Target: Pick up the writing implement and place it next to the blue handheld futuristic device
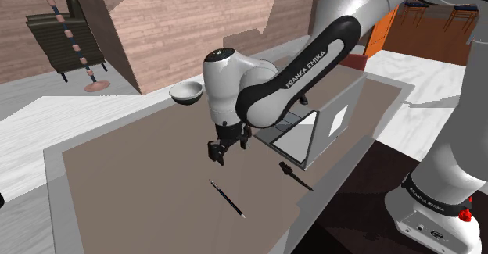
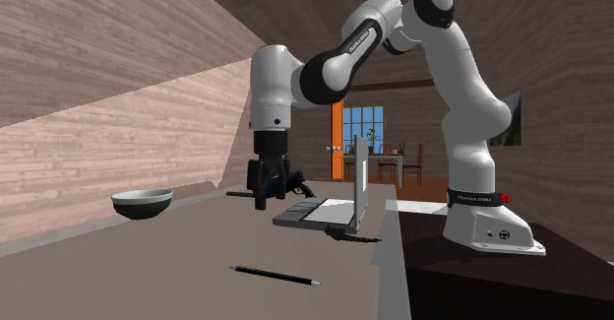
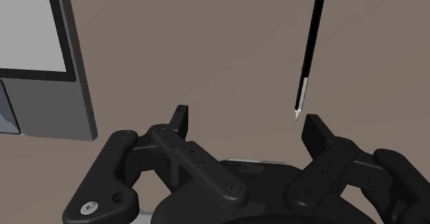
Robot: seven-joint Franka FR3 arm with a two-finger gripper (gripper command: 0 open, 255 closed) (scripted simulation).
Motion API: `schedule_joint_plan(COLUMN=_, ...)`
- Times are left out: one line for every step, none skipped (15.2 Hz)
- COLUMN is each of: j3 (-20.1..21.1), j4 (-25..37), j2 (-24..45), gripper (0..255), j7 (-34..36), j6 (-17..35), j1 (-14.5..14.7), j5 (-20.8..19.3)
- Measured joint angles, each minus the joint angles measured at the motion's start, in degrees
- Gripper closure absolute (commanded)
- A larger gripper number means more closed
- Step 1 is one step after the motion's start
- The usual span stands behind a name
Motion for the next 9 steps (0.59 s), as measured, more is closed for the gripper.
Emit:
schedule_joint_plan(j3=-0.49, j4=2.05, j2=2.33, gripper=0, j7=1.57, j6=-0.08, j1=1.16, j5=-1.5)
schedule_joint_plan(j3=-1.22, j4=4.27, j2=5.05, gripper=0, j7=3.01, j6=0.1, j1=2.36, j5=-3.15)
schedule_joint_plan(j3=-1.81, j4=6.52, j2=7.5, gripper=0, j7=4.58, j6=-0.04, j1=3.79, j5=-4.52)
schedule_joint_plan(j3=-2.42, j4=8.86, j2=9.78, gripper=0, j7=5.57, j6=-0.31, j1=4.94, j5=-5.62)
schedule_joint_plan(j3=-3.04, j4=10.99, j2=11.94, gripper=0, j7=6.55, j6=-0.44, j1=6.08, j5=-6.62)
schedule_joint_plan(j3=-3.67, j4=13.2, j2=14.1, gripper=0, j7=7.36, j6=-0.6, j1=7.17, j5=-7.53)
schedule_joint_plan(j3=-4.26, j4=15.39, j2=16.26, gripper=0, j7=8.29, j6=-0.77, j1=8.4, j5=-8.37)
schedule_joint_plan(j3=-4.7, j4=16.45, j2=17.62, gripper=0, j7=8.89, j6=-0.54, j1=9.12, j5=-8.95)
schedule_joint_plan(j3=-5.02, j4=17.34, j2=18.63, gripper=0, j7=9.13, j6=-0.46, j1=9.54, j5=-9.32)
